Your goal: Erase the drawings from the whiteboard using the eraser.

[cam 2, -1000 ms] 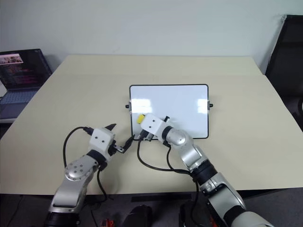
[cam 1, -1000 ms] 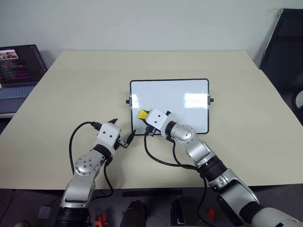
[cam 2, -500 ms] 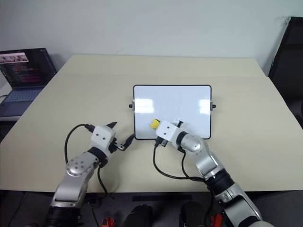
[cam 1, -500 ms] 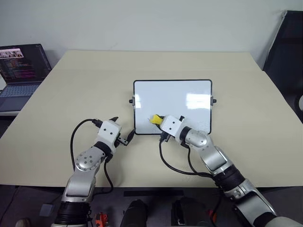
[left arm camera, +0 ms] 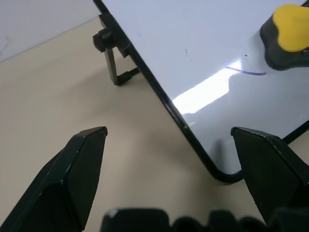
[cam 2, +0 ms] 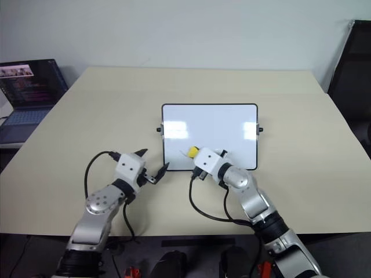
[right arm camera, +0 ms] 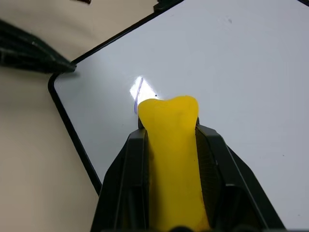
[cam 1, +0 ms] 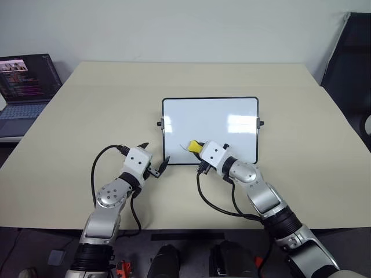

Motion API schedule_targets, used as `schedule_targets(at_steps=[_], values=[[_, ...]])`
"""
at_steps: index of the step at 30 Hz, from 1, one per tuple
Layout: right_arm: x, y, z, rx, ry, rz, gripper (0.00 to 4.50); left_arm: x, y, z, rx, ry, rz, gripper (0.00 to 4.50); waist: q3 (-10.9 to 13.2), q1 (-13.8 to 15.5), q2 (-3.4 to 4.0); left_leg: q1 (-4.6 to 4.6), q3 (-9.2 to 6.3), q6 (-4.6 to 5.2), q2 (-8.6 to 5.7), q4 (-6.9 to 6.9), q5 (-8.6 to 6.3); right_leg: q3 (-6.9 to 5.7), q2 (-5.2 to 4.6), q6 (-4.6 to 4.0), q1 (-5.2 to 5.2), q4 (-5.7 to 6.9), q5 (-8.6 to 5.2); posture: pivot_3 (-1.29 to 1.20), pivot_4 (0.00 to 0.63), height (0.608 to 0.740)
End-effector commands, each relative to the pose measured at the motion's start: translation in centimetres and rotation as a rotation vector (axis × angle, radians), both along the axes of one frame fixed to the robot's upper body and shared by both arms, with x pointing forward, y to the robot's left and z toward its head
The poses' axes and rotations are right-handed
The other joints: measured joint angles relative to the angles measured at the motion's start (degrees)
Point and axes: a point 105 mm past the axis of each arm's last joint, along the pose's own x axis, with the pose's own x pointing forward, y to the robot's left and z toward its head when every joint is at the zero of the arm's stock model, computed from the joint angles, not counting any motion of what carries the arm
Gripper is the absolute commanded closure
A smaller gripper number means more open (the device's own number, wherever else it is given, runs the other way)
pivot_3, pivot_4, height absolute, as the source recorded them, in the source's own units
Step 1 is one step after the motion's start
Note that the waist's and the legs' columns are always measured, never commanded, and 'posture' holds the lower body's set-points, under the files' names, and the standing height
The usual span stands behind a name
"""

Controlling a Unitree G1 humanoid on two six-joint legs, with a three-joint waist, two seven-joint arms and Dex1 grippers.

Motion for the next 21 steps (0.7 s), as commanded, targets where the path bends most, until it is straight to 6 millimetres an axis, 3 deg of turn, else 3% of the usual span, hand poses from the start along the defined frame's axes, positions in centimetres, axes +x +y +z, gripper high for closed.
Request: schedule_targets(at_steps=[1, 10, 16, 21], values=[[-0.3, 1.2, 2.2, 0.069, -0.055, 0.035, 3.48, -0.1, -0.2, 1.3, -0.004, -0.056, -0.021, 0.00, 0.0, -0.1, 0.00, -0.03, 0.01, 0.00, 0.00, 0.00, 0.00, 0.01, 0.00, 0.00, -0.02, -0.02, 0.00, 0.00, 0.150, 0.740], [0.4, 3.3, 3.2, 0.094, -0.072, 0.066, 3.48, -0.2, -0.2, 1.2, -0.005, -0.053, -0.017, 0.00, 0.0, -0.3, 0.01, -0.08, 0.02, -0.01, -0.01, -0.07, -0.01, 0.01, 0.00, 0.00, -0.05, -0.17, 0.00, 0.00, 0.150, 0.740], [0.3, 4.4, 2.8, 0.073, -0.072, 0.093, 3.48, -0.2, 0.1, 1.3, -0.005, -0.055, -0.011, 0.00, 0.0, -0.3, 0.01, -0.10, 0.03, -0.01, -0.02, -0.07, -0.01, 0.03, -0.02, 0.00, -0.05, -0.18, 0.00, 0.00, 0.150, 0.740], [0.1, 4.0, 0.0, -0.076, -0.027, 0.110, 3.48, -0.1, 0.6, 1.5, 0.010, -0.059, -0.005, 0.00, 0.0, -0.3, 0.01, -0.09, 0.01, -0.01, -0.01, -0.07, -0.01, 0.01, -0.01, -0.01, -0.05, -0.17, 0.00, 0.00, 0.150, 0.740]])
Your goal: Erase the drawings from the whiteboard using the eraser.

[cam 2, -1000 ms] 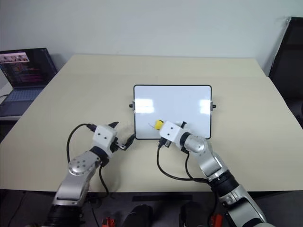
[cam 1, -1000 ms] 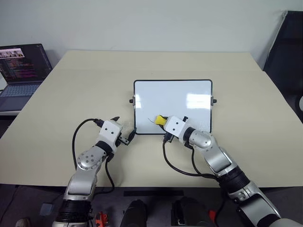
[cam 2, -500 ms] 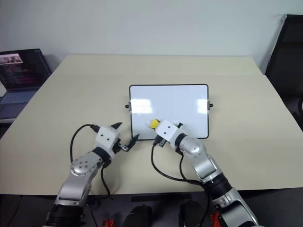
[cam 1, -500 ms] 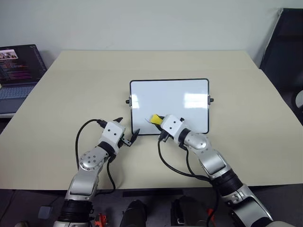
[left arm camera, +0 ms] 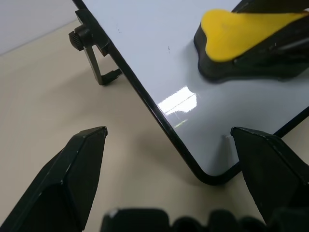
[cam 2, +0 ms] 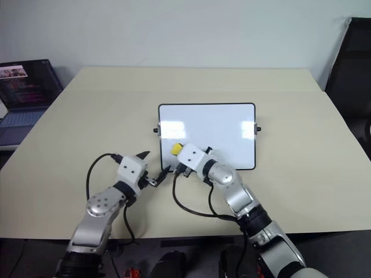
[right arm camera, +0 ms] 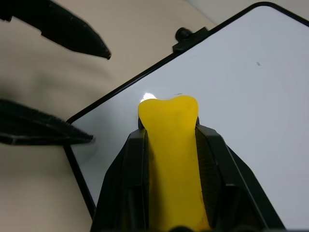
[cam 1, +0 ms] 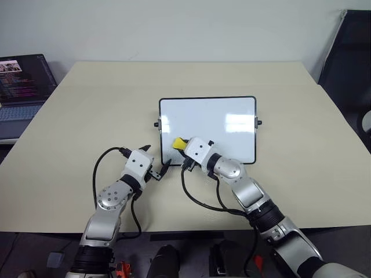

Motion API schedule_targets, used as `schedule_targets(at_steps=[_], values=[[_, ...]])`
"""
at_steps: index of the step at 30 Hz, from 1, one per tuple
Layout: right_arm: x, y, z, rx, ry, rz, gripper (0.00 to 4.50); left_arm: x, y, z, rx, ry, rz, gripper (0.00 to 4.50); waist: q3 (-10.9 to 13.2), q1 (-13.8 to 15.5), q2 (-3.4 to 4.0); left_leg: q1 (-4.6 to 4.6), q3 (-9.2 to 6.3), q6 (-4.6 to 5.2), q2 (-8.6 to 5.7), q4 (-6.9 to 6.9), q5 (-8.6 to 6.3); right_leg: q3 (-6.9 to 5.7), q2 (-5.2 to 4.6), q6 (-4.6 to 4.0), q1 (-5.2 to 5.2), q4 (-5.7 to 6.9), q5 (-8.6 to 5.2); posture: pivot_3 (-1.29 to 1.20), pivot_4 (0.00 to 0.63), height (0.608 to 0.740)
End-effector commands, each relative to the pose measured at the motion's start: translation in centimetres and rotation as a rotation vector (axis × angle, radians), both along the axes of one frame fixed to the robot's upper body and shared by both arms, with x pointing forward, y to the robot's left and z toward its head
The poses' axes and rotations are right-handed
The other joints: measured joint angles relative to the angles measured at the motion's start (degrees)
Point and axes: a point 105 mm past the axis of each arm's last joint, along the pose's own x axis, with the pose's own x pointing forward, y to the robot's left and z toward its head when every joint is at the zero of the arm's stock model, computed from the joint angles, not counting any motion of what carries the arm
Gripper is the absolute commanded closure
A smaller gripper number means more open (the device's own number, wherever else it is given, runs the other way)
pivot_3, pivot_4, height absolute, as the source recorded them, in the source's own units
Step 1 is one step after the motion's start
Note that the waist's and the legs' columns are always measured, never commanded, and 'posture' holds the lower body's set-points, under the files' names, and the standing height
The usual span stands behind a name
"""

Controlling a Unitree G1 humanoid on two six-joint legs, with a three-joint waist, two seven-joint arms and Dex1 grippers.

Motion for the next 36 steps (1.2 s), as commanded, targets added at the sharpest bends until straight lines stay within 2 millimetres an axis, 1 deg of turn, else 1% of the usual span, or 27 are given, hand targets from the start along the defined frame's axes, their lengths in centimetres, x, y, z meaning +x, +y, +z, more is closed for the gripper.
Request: schedule_targets(at_steps=[1, 2, 5, 9, 14, 17, 21, 24, 27, 30, 32, 34, 36], values=[[0.1, -0.2, -0.7, -0.074, -0.005, 0.007, 3.48, 0.2, 0.8, 1.8, 0.004, -0.063, 0.011, 0.00, 0.0, 0.0, 0.00, 0.00, 0.01, 0.00, 0.00, 0.00, 0.00, 0.00, 0.00, 0.00, 0.00, 0.00, 0.00, 0.00, 0.150, 0.740], [0.3, -0.5, -1.0, -0.088, 0.002, -0.006, 3.48, 0.2, 0.9, 1.8, 0.005, -0.065, 0.016, 0.00, 0.0, 0.0, 0.00, 0.02, 0.01, 0.00, 0.00, 0.00, 0.00, 0.02, 0.00, 0.00, 0.00, 0.01, 0.00, 0.00, 0.150, 0.740], [0.6, -1.0, -0.9, -0.099, -0.002, -0.021, 3.48, 0.2, 0.8, 1.9, 0.003, -0.068, 0.020, 0.00, 0.0, 0.0, 0.00, 0.06, 0.00, 0.00, 0.00, 0.03, 0.00, 0.01, 0.00, 0.00, 0.02, 0.09, 0.00, 0.00, 0.150, 0.740], [0.8, -2.2, -1.0, -0.113, -0.001, -0.045, 3.48, 0.1, 0.2, 1.7, -0.007, -0.064, 0.004, 0.00, 0.0, 0.1, 0.00, 0.08, 0.00, 0.00, -0.01, 0.05, 0.00, 0.01, 0.00, 0.00, 0.03, 0.12, 0.00, 0.00, 0.150, 0.740], [0.7, -4.6, -1.5, -0.135, 0.007, -0.097, 3.48, -0.2, -0.5, 1.5, -0.005, -0.053, -0.035, 0.00, 0.0, 0.4, -0.02, 0.04, 0.00, 0.00, -0.06, 0.05, 0.00, 0.01, -0.04, 0.00, 0.04, 0.09, 0.00, 0.00, 0.150, 0.740], [0.6, -6.8, -1.8, -0.160, 0.012, -0.143, 3.48, 0.0, -0.7, 1.3, -0.002, -0.049, -0.055, 0.00, 0.0, 0.6, -0.02, 0.04, 0.00, 0.00, -0.07, 0.07, 0.00, 0.00, -0.08, 0.02, 0.07, 0.08, 0.00, 0.00, 0.150, 0.740], [0.9, -8.8, -1.6, -0.167, 0.009, -0.195, 3.48, 0.5, -1.3, 1.4, -0.009, -0.051, -0.070, 0.00, 0.0, 0.9, -0.03, 0.06, -0.01, 0.01, -0.13, 0.12, 0.01, -0.03, -0.08, 0.05, 0.11, 0.09, 0.02, 0.00, 0.150, 0.740], [1.0, -9.5, -1.4, -0.161, 0.009, -0.222, 3.48, 0.6, -1.7, 1.3, -0.022, -0.050, -0.077, 0.00, 0.0, 0.9, -0.03, 0.08, 0.01, 0.03, -0.10, 0.12, 0.03, -0.04, -0.07, 0.08, 0.11, 0.11, 0.04, 0.00, 0.150, 0.740], [0.8, -9.5, -0.9, -0.141, 0.008, -0.225, 3.48, 0.5, -2.5, 1.3, -0.035, -0.045, -0.100, 0.00, 0.0, 1.1, -0.03, 0.07, 0.00, 0.03, -0.10, 0.12, 0.03, -0.04, -0.07, 0.08, 0.12, 0.10, 0.04, 0.00, 0.150, 0.740], [0.6, -9.2, 0.1, -0.078, 0.000, -0.222, 3.48, 0.4, -2.8, 1.3, -0.037, -0.045, -0.105, 0.00, 0.0, 1.3, -0.04, 0.05, 0.02, 0.03, -0.14, 0.12, 0.03, -0.02, -0.07, 0.09, 0.12, 0.08, 0.05, 0.00, 0.150, 0.740], [0.4, -9.0, 1.3, -0.014, -0.007, -0.213, 3.48, 0.5, -2.8, 1.5, -0.041, -0.052, -0.101, 0.00, 0.0, 1.3, -0.04, 0.04, 0.01, 0.02, -0.14, 0.12, 0.03, -0.03, -0.07, 0.09, 0.11, 0.06, 0.05, 0.00, 0.150, 0.740], [0.1, -9.3, 2.1, 0.010, -0.019, -0.213, 3.48, 0.3, -2.9, 1.7, -0.039, -0.056, -0.111, 0.00, 0.0, 1.3, -0.04, 0.03, 0.03, 0.02, -0.13, 0.12, 0.03, -0.02, -0.07, 0.09, 0.11, 0.03, 0.05, 0.00, 0.150, 0.740], [-0.1, -9.6, 2.4, 0.025, -0.017, -0.223, 3.48, 0.1, -3.1, 1.7, -0.028, -0.057, -0.125, 0.00, 0.0, 1.3, -0.04, 0.00, 0.01, 0.02, -0.12, 0.10, 0.03, -0.04, -0.07, 0.09, 0.10, -0.02, 0.05, 0.00, 0.150, 0.740]])
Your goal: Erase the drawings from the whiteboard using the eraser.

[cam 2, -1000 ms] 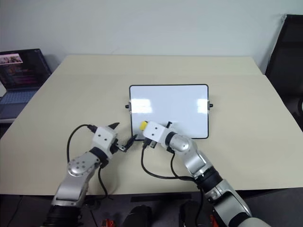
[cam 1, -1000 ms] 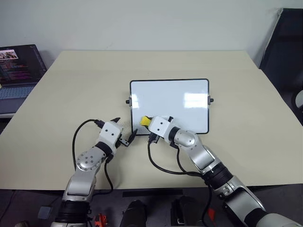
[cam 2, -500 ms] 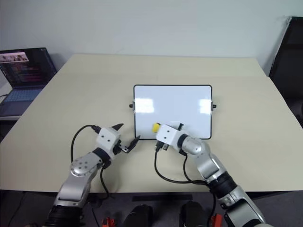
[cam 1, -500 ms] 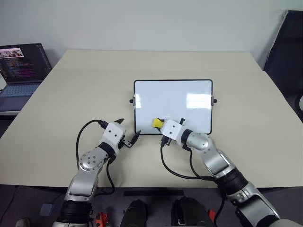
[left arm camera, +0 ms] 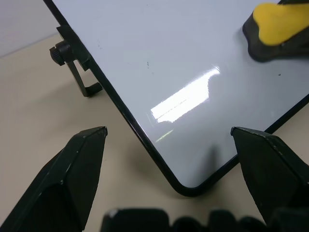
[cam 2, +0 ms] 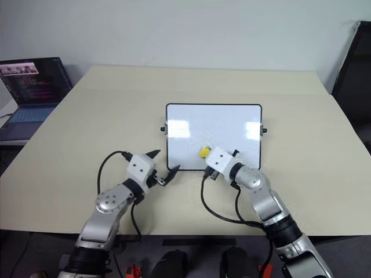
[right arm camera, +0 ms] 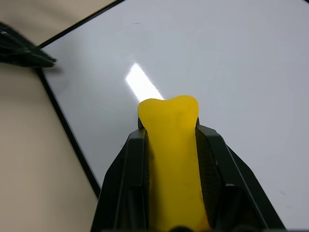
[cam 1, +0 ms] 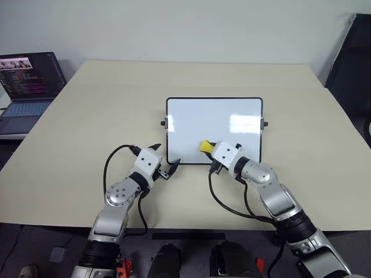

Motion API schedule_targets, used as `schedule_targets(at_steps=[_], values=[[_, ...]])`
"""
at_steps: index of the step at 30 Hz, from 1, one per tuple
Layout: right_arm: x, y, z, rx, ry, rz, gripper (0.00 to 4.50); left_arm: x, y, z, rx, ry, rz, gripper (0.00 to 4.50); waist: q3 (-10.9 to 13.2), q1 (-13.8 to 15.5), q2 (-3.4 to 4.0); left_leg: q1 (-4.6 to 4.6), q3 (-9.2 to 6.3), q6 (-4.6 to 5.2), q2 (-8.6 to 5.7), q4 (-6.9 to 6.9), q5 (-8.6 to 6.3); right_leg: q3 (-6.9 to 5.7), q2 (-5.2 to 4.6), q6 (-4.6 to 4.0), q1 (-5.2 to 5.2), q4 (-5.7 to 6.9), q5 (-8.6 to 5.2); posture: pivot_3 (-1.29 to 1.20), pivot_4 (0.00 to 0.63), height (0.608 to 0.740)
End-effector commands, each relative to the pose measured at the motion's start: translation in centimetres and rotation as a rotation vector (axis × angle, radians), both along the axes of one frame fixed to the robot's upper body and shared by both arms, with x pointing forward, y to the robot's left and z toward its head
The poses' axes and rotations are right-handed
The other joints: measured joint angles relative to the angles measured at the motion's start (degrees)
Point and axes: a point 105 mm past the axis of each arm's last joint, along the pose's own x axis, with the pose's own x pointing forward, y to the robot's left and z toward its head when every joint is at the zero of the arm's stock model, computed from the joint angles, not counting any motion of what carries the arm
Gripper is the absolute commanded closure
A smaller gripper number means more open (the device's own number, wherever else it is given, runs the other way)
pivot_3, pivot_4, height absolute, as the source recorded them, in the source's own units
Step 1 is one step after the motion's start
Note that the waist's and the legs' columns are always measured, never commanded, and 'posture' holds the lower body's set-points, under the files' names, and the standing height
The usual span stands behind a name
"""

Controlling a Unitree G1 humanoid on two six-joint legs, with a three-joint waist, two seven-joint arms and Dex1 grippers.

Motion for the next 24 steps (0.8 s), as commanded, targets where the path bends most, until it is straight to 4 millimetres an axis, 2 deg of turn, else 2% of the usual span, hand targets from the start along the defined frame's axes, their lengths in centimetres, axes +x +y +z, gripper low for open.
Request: schedule_targets(at_steps=[1, 4, 9, 15, 18, 20, 22, 24], values=[[-0.2, -1.2, 2.0, 0.059, -0.037, -0.039, 3.48, -0.3, -0.8, 1.6, -0.003, -0.058, -0.038, 0.00, 0.0, 0.0, 0.00, -0.03, 0.01, 0.00, 0.01, -0.02, 0.00, 0.01, 0.00, 0.00, -0.02, -0.03, 0.00, 0.00, 0.150, 0.740], [-0.8, -2.4, 3.0, 0.108, -0.033, -0.076, 3.48, -0.4, -1.7, 2.2, -0.040, -0.070, -0.072, 0.00, 0.0, 0.0, 0.01, -0.10, -0.02, -0.01, 0.05, -0.07, -0.01, -0.01, 0.00, -0.02, -0.05, -0.12, -0.01, 0.00, 0.150, 0.740], [-0.3, -5.9, 4.8, 0.121, -0.061, -0.205, 3.48, -1.4, -4.9, 4.2, -0.172, -0.079, -0.275, 0.00, 0.0, 0.0, 0.00, -0.14, 0.02, -0.03, -0.02, -0.06, -0.02, -0.01, 0.02, -0.01, -0.05, -0.18, -0.01, 0.00, 0.150, 0.740], [-1.7, -11.4, 5.9, 0.137, -0.057, -0.390, 3.48, -2.2, -7.5, 3.9, -0.238, -0.002, -0.465, 0.00, 0.0, 0.0, 0.00, -0.17, 0.04, -0.02, 0.00, -0.12, -0.03, 0.00, 0.19, 0.00, -0.04, -0.34, -0.01, 0.00, 0.150, 0.740], [-2.5, -13.0, 5.4, 0.170, -0.007, -0.471, 3.48, -2.8, -9.0, 4.0, -0.259, 0.039, -0.584, 0.00, 0.0, 0.0, 0.00, -0.22, 0.04, -0.02, 0.03, -0.14, -0.03, 0.01, 0.22, 0.00, -0.04, -0.44, -0.01, 0.00, 0.150, 0.740], [-3.0, -16.4, 3.4, 0.319, 0.132, -0.673, 3.48, -3.2, -10.6, 4.1, -0.260, 0.097, -0.736, 0.00, 0.0, -0.6, 0.02, -0.21, 0.09, -0.02, 0.04, -0.14, -0.04, 0.02, 0.24, 0.03, -0.04, -0.46, 0.02, 0.00, 0.150, 0.740], [-3.5, -17.7, 2.4, 0.366, 0.197, -0.755, 3.48, -2.8, -11.2, 4.4, -0.255, 0.118, -0.796, 0.00, 0.0, -0.2, 0.02, -0.23, -0.03, -0.02, 0.06, -0.08, -0.03, -0.07, 0.31, 0.05, 0.02, -0.44, 0.03, 0.00, 0.150, 0.740], [-3.6, -18.4, 2.4, 0.379, 0.213, -0.801, 3.48, -2.0, -11.2, 4.4, -0.225, 0.128, -0.809, 0.00, 0.1, -0.2, 0.04, -0.21, 0.05, -0.02, 0.02, -0.07, -0.03, -0.05, 0.31, 0.10, 0.02, -0.45, 0.07, 0.00, 0.150, 0.740]])
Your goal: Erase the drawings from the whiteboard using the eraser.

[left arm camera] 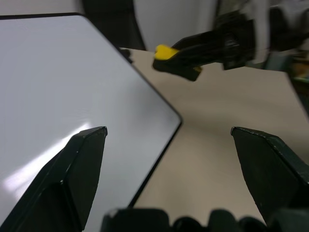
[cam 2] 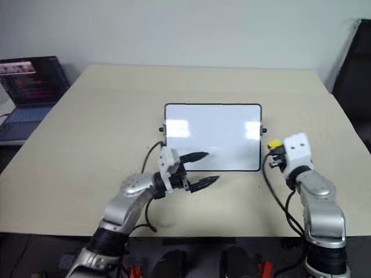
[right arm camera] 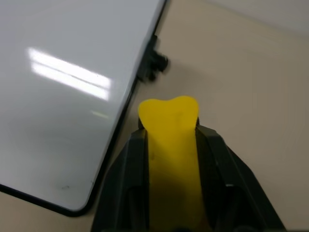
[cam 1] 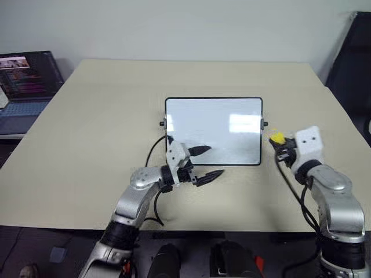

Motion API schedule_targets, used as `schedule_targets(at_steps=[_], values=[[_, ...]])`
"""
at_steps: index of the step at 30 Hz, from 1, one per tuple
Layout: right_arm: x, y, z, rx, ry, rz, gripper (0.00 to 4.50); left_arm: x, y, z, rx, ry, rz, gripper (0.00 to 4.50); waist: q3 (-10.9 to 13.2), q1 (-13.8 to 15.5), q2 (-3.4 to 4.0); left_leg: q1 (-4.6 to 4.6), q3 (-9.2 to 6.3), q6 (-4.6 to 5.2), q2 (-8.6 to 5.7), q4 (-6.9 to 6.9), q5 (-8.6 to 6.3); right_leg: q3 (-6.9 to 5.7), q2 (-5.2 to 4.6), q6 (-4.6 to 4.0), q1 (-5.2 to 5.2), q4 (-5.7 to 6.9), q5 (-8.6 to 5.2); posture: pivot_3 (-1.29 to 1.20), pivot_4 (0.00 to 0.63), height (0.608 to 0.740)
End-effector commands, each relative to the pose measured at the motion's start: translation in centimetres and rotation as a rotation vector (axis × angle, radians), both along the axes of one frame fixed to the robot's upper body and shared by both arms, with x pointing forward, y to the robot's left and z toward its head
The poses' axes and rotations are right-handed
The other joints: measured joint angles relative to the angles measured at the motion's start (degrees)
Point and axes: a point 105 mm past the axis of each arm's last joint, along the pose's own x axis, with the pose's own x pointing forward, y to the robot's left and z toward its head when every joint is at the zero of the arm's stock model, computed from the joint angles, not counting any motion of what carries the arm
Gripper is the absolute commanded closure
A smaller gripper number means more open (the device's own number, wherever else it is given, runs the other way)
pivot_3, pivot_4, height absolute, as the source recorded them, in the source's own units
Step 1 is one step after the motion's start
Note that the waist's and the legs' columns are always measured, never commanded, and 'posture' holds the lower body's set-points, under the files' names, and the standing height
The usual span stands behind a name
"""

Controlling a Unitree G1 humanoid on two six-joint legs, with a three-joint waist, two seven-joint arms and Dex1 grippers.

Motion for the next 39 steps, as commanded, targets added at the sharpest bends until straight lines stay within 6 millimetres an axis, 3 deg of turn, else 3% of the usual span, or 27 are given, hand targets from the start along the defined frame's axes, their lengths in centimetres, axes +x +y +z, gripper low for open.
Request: schedule_targets(at_steps=[1, 12, 20, 32, 36, 39], values=[[-0.6, -2.0, 1.0, 0.028, -0.003, -0.110, 3.48, 0.6, -0.5, 0.4, 0.017, -0.004, -0.073, 0.00, 0.0, -0.1, 0.01, 0.01, 0.05, 0.00, -0.01, 0.00, 0.00, 0.00, 0.00, 0.02, 0.00, -0.01, 0.01, 0.00, 0.150, 0.740], [-0.4, -4.4, 0.8, 0.007, 0.049, -0.213, 3.48, 0.5, -1.0, -0.2, 0.095, 0.040, -0.219, 0.00, 0.0, -1.2, 0.02, -0.01, 0.14, 0.03, 0.00, -0.04, -0.01, 0.08, 0.03, 0.04, -0.04, -0.09, 0.02, 0.00, 0.150, 0.740], [-0.5, -3.6, -0.8, 0.073, 0.120, -0.182, 3.48, 0.3, -0.8, -0.3, 0.117, 0.036, -0.228, 0.00, 0.0, -1.2, 0.02, -0.01, 0.15, 0.04, 0.01, -0.05, -0.01, 0.12, 0.03, 0.04, -0.04, -0.09, 0.02, 0.00, 0.150, 0.740], [-0.1, -3.4, -1.3, 0.051, 0.129, -0.155, 3.48, 0.2, -0.4, -0.5, 0.143, 0.027, -0.221, 0.00, 0.0, -1.1, 0.02, -0.01, 0.15, 0.04, 0.01, -0.04, -0.01, 0.11, 0.02, 0.04, -0.04, -0.08, 0.02, 0.00, 0.150, 0.740], [0.1, -3.5, -1.5, 0.049, 0.127, -0.157, 2.34, 0.3, -0.3, -0.5, 0.144, 0.023, -0.213, 0.00, 0.0, -1.1, 0.02, -0.01, 0.15, 0.04, 0.01, -0.03, -0.01, 0.12, 0.03, 0.04, -0.04, -0.07, 0.02, 0.00, 0.150, 0.740], [0.1, -3.6, -1.7, 0.046, 0.125, -0.160, 1.19, 0.3, -0.2, -0.5, 0.147, 0.022, -0.211, 0.00, 0.0, -1.1, 0.02, 0.00, 0.15, 0.04, 0.01, -0.03, -0.01, 0.12, 0.03, 0.04, -0.04, -0.06, 0.02, 0.00, 0.150, 0.740]])
